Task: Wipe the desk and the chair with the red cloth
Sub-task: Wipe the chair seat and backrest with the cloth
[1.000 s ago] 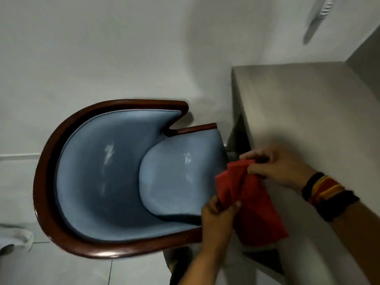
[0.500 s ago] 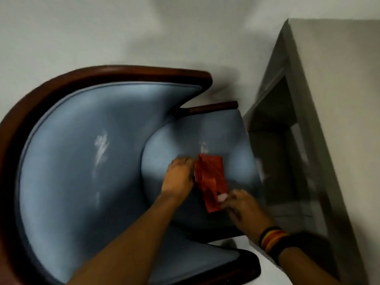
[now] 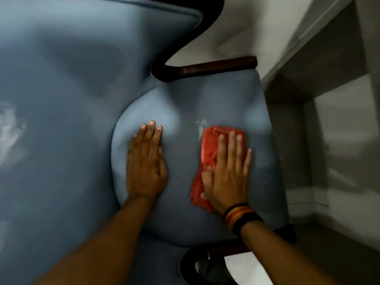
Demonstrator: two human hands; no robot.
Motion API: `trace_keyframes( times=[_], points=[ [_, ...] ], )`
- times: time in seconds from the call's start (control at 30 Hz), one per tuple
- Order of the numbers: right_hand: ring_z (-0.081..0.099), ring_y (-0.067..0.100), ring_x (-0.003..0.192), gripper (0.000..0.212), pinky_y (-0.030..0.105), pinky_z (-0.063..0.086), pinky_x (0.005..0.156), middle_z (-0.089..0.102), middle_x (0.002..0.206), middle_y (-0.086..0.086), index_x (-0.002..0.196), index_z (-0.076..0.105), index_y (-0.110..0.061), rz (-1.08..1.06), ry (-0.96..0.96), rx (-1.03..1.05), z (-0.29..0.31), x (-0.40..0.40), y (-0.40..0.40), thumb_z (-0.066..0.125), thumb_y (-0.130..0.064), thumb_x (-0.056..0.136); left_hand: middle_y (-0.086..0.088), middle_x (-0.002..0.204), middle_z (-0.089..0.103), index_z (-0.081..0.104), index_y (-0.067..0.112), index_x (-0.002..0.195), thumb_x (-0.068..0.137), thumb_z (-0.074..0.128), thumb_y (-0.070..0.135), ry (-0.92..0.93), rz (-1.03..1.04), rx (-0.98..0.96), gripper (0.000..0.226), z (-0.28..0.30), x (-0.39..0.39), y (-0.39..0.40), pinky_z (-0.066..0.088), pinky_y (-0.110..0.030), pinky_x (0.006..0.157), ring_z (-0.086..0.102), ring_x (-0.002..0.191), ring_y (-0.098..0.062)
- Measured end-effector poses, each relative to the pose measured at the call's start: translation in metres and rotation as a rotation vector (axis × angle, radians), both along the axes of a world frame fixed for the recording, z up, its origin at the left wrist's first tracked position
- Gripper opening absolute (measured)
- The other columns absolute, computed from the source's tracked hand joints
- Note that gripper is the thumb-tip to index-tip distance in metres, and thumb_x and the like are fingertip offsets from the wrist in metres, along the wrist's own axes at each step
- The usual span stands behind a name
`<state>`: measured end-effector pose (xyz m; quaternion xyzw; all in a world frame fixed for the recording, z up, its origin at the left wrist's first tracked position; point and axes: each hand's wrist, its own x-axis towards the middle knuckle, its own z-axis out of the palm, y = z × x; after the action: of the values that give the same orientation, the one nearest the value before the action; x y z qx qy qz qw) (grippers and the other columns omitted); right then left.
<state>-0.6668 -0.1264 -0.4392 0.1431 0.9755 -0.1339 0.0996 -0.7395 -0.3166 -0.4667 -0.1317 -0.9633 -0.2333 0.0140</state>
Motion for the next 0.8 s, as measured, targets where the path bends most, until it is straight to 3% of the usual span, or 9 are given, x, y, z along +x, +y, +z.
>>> trace_keyframes(
  times=[0.1, 0.17, 0.27, 0.37, 0.43, 0.5, 0.6, 0.73, 0.8],
  points=[
    [0.005, 0.040, 0.158, 0.090, 0.063, 0.005, 0.125, 0.011, 0.170, 0.022, 0.162, 0.013, -0.007, -0.096, 0.067, -0.001, -0.004, -0.085, -0.004, 0.037, -0.047, 0.084, -0.010, 0.169, 0.035, 0.039, 0.009, 0.159, 0.104, 0.042, 0.013, 0.029, 0.013, 0.005, 0.055, -0.005, -0.001, 0.001, 0.017, -0.044, 0.132, 0.025, 0.160, -0.026],
    [0.009, 0.039, 0.158, 0.087, 0.059, 0.006, 0.126, 0.015, 0.169, 0.024, 0.161, 0.017, -0.007, 0.004, 0.103, 0.026, -0.006, -0.118, -0.032, 0.041, -0.046, 0.087, -0.012, 0.168, 0.036, 0.040, 0.007, 0.158, 0.102, 0.042, 0.013, 0.025, 0.006, -0.002, 0.056, -0.008, 0.000, 0.001, 0.017, -0.044, 0.132, 0.026, 0.160, -0.027],
    [0.006, 0.034, 0.159, 0.080, 0.054, 0.008, 0.127, 0.013, 0.170, 0.020, 0.162, 0.017, -0.013, 0.258, 0.103, -0.022, -0.004, -0.085, -0.056, 0.044, -0.042, 0.092, -0.014, 0.167, 0.037, 0.043, 0.004, 0.156, 0.102, 0.041, 0.012, 0.011, 0.009, 0.013, 0.055, -0.004, 0.001, 0.001, 0.019, -0.047, 0.131, 0.029, 0.158, -0.029],
    [0.005, 0.028, 0.160, 0.091, 0.053, 0.010, 0.128, 0.014, 0.172, 0.011, 0.163, 0.018, -0.020, 0.463, 0.036, -0.048, 0.004, 0.000, -0.023, 0.054, -0.034, 0.081, -0.013, 0.168, 0.036, 0.040, 0.006, 0.158, 0.105, 0.040, 0.013, -0.010, 0.008, 0.001, 0.054, 0.003, -0.001, 0.001, 0.019, -0.048, 0.131, 0.028, 0.159, -0.029],
    [0.006, 0.027, 0.160, 0.098, 0.056, 0.011, 0.127, 0.016, 0.172, 0.007, 0.162, 0.020, -0.023, 0.381, -0.009, -0.013, 0.003, 0.038, 0.015, 0.057, -0.032, 0.072, -0.013, 0.168, 0.036, 0.039, 0.007, 0.159, 0.105, 0.041, 0.013, -0.010, 0.012, 0.002, 0.054, 0.004, -0.001, 0.003, 0.019, -0.049, 0.131, 0.027, 0.159, -0.029],
    [0.009, 0.030, 0.159, 0.092, 0.062, 0.014, 0.125, 0.017, 0.171, 0.009, 0.162, 0.021, -0.021, 0.133, 0.006, 0.020, 0.002, 0.040, 0.045, 0.051, -0.033, 0.076, -0.012, 0.169, 0.035, 0.039, 0.008, 0.159, 0.105, 0.041, 0.014, -0.002, 0.020, -0.004, 0.055, 0.000, -0.001, 0.003, 0.018, -0.047, 0.132, 0.027, 0.159, -0.028],
    [0.010, 0.035, 0.158, 0.083, 0.059, 0.012, 0.127, 0.017, 0.171, 0.013, 0.162, 0.020, -0.018, -0.159, 0.081, 0.029, -0.002, -0.028, 0.059, 0.036, -0.039, 0.084, -0.013, 0.169, 0.035, 0.039, 0.007, 0.159, 0.104, 0.042, 0.014, 0.025, 0.019, -0.016, 0.055, -0.006, 0.003, 0.004, 0.018, -0.046, 0.132, 0.027, 0.159, -0.029],
    [0.016, 0.032, 0.158, 0.074, 0.051, 0.011, 0.129, 0.026, 0.169, 0.010, 0.160, 0.028, -0.018, -0.166, 0.127, -0.036, -0.009, -0.162, 0.077, 0.023, -0.039, 0.089, -0.014, 0.169, 0.034, 0.039, 0.006, 0.159, 0.105, 0.041, 0.015, 0.060, 0.006, -0.015, 0.055, -0.008, 0.000, 0.003, 0.020, -0.048, 0.131, 0.027, 0.159, -0.030],
    [0.017, 0.028, 0.158, 0.069, 0.045, 0.009, 0.130, 0.028, 0.168, 0.008, 0.159, 0.030, -0.018, -0.139, 0.106, -0.069, -0.012, -0.188, 0.094, 0.025, -0.035, 0.093, -0.013, 0.169, 0.034, 0.038, 0.007, 0.159, 0.105, 0.041, 0.015, 0.059, 0.003, -0.019, 0.055, -0.007, 0.000, 0.002, 0.019, -0.047, 0.131, 0.027, 0.159, -0.030]
  ],
)
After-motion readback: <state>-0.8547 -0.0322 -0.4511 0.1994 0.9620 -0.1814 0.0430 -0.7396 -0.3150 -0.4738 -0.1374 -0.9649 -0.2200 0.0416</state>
